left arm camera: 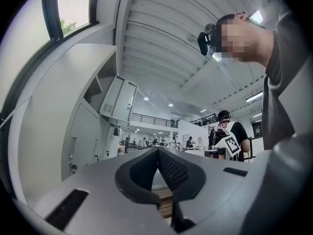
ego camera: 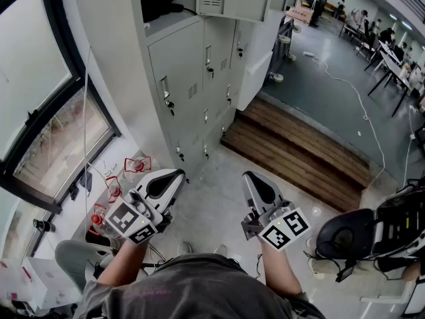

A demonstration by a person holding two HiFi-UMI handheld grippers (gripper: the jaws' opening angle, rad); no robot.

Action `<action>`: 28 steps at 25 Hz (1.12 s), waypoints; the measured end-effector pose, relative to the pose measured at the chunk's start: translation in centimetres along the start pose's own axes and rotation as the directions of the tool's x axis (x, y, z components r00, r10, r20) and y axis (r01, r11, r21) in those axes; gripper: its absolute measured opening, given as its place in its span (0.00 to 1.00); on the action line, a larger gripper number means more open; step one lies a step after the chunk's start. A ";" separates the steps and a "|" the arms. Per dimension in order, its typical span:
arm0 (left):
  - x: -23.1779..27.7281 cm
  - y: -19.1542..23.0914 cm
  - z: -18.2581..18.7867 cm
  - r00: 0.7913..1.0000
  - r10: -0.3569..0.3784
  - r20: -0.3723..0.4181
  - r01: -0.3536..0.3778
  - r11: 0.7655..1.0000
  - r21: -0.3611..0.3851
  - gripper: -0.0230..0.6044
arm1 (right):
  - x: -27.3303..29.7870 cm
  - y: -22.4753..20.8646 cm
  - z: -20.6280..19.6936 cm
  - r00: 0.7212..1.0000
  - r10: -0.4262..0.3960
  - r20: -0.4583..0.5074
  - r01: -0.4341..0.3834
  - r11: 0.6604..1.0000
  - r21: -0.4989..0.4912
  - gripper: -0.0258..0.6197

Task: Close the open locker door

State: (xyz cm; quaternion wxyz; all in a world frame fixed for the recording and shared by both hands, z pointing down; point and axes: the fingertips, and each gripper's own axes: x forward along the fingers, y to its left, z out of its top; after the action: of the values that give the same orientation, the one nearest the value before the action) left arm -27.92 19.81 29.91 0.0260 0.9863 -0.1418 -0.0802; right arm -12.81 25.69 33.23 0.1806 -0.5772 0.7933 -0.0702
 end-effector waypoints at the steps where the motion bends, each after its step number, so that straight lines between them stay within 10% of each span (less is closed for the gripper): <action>1: 0.1 -0.1 0.0 1.000 0.000 0.001 0.000 1.000 0.001 0.06 | -0.1 0.0 0.1 1.000 0.000 0.000 0.000 1.000 -0.001 0.08; 28: 4.4 -6.0 -0.7 0.999 0.039 0.028 -0.040 0.999 0.034 0.06 | -5.7 -3.9 3.4 0.999 0.044 0.006 -0.043 0.999 -0.017 0.08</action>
State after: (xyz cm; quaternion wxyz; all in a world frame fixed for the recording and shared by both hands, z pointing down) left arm -21.99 24.38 29.49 0.0086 0.9824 -0.1629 -0.0910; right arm -6.60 30.13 32.50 0.1798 -0.5615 0.8056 -0.0577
